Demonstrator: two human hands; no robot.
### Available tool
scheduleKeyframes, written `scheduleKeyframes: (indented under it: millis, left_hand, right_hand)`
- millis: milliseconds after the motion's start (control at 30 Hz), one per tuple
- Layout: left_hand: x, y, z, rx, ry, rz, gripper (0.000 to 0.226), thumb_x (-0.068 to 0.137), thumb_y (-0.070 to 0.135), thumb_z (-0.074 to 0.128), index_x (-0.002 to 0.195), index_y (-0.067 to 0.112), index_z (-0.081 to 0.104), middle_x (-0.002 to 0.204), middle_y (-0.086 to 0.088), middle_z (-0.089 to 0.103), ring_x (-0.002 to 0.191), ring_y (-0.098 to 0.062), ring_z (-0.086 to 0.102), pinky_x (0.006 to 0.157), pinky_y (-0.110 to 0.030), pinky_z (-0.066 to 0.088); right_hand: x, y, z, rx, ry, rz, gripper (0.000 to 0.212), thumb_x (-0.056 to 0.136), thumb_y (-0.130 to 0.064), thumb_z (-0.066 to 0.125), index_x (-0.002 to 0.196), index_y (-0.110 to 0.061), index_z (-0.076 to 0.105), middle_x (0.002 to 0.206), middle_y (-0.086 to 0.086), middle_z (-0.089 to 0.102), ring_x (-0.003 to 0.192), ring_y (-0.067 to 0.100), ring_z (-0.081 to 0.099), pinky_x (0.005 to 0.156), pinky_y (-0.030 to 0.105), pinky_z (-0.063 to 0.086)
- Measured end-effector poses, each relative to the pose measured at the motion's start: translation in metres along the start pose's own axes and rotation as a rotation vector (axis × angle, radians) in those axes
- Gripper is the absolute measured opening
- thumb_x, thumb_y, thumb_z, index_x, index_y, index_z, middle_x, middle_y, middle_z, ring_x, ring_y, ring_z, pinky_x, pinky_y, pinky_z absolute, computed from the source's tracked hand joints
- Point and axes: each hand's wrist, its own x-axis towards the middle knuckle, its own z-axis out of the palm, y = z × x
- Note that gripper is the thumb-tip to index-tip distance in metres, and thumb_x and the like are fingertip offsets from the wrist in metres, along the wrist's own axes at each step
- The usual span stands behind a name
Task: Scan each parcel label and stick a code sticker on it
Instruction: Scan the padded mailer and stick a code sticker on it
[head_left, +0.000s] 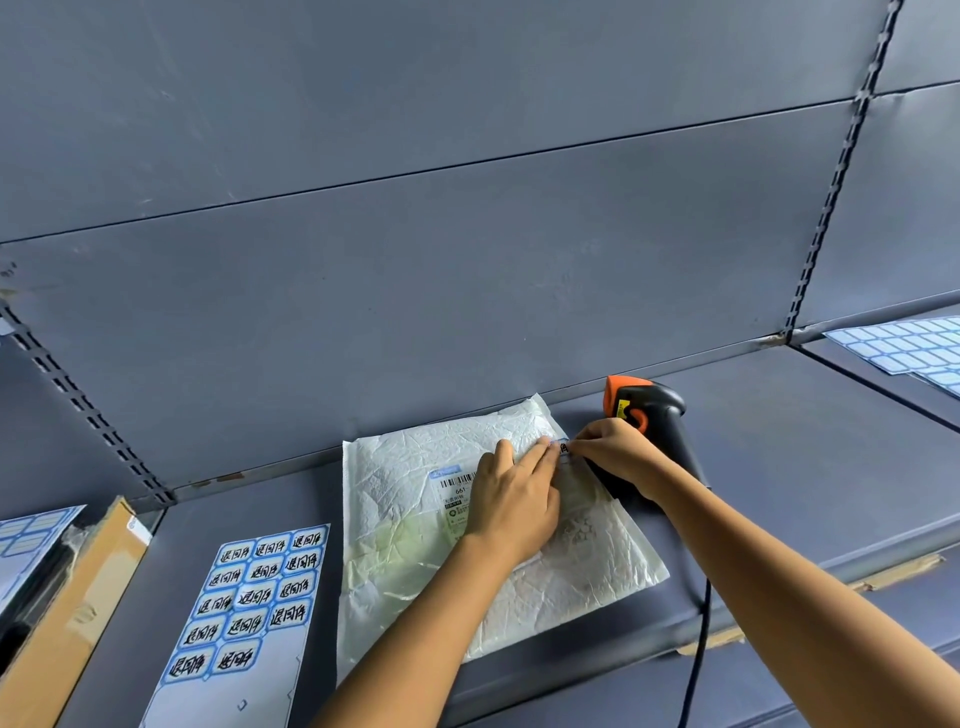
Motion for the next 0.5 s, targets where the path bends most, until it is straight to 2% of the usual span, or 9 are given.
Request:
scheduleKeyframes:
  millis: [233,367,500]
  left_hand:
    - [0.002,0.004,0.002,0.016,-0.087,-0.034,0.053,0.082,0.041,0.033,0.120,0.020,0.064,0.120,0.012,0.063,0.080,-0.024,0.052,0.067,-0.033,0.046]
    - [0.002,0.004,-0.003,0.006,-0.119,-0.052,0.051,0.080,0.043,0.034,0.113,0.024,0.067,0.114,0.012,0.065,0.077,-0.024,0.053,0.064,-0.033,0.046]
    - [-0.001,0.001,-0.008,-0.055,-0.122,-0.054,0.051,0.076,0.045,0.040,0.118,0.026,0.062,0.117,0.013,0.064,0.074,-0.022,0.053,0.061,-0.031,0.045]
  right_hand:
    - [0.001,0.003,0.002,0.025,0.006,0.011,0.013,0.084,-0.026,0.066,0.086,-0.014,0.071,0.080,0.003,0.065,0.078,0.018,0.060,0.077,0.033,0.053]
    - [-0.003,0.001,0.002,0.035,0.065,0.006,0.009,0.085,-0.018,0.061,0.086,-0.012,0.068,0.077,0.001,0.061,0.076,0.017,0.056,0.070,0.030,0.049]
    - [-0.009,-0.004,0.003,0.007,0.047,0.071,0.011,0.077,-0.013,0.055,0.066,-0.011,0.053,0.060,0.008,0.047,0.061,0.023,0.044,0.056,0.028,0.035]
